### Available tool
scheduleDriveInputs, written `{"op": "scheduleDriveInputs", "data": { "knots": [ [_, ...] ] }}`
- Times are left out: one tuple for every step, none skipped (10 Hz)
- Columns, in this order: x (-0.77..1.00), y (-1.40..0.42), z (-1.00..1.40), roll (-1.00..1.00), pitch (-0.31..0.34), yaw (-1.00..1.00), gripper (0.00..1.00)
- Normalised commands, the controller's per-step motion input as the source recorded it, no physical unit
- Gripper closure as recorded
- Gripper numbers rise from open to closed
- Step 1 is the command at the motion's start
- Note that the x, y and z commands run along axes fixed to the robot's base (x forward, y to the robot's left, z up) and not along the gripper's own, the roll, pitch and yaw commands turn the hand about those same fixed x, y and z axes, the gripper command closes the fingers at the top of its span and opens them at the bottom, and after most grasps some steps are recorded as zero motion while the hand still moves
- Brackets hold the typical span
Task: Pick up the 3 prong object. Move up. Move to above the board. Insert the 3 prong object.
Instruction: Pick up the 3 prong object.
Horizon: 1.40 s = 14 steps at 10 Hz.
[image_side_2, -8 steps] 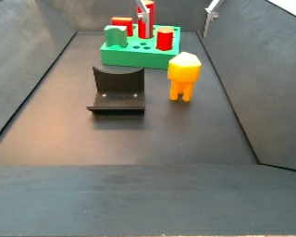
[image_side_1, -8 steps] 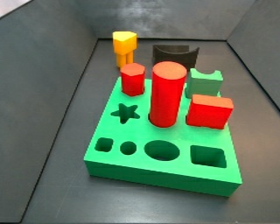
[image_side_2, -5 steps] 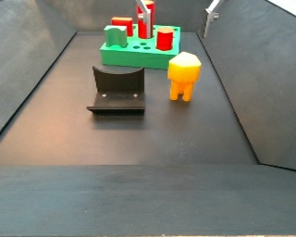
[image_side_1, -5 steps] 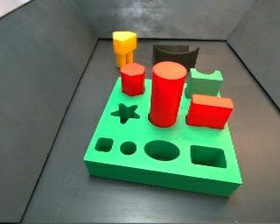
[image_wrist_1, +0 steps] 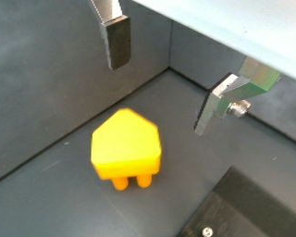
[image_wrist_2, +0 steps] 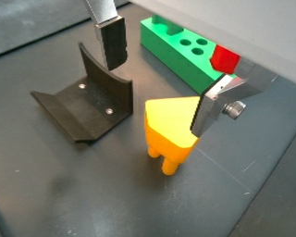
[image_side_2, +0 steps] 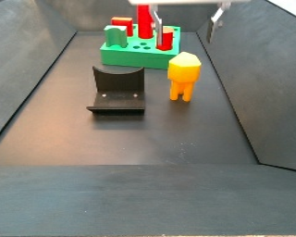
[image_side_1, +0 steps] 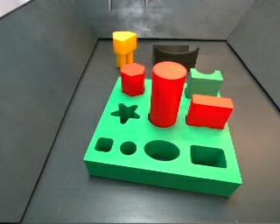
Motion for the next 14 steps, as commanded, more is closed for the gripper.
{"op": "scheduleDriveInputs", "data": {
  "knots": [
    [-0.02,-0.05,-0.46,-0.08,0.000,-0.08,0.00],
    [-0.17,0.00,-0.41,-0.08,0.000,-0.04,0.00],
    [-0.11,-0.03,-0.35,-0.11,0.000,0.00,0.00],
    [0.00,-0.03,-0.33,-0.14,0.000,0.03,0.00],
    [0.00,-0.11,-0.37,-0.09,0.031,0.15,0.00],
    [0.00,-0.17,-0.38,-0.07,0.050,0.12,0.00],
    [0.00,-0.19,-0.33,-0.09,0.041,0.05,0.00],
    [0.00,-0.16,-0.30,-0.09,0.033,0.03,0.00],
    [0.00,-0.10,-0.29,-0.08,0.007,0.00,0.00],
    [0.00,-0.03,-0.31,-0.05,0.000,0.00,0.00],
    [0.00,0.00,-0.35,0.00,0.010,0.00,0.00],
    [-0.09,-0.09,-0.36,0.13,0.004,0.19,0.00],
    [-0.04,-0.11,-0.34,0.15,0.027,0.14,0.00],
    [0.00,-0.01,-0.22,0.07,0.024,0.08,0.00]
  ]
}}
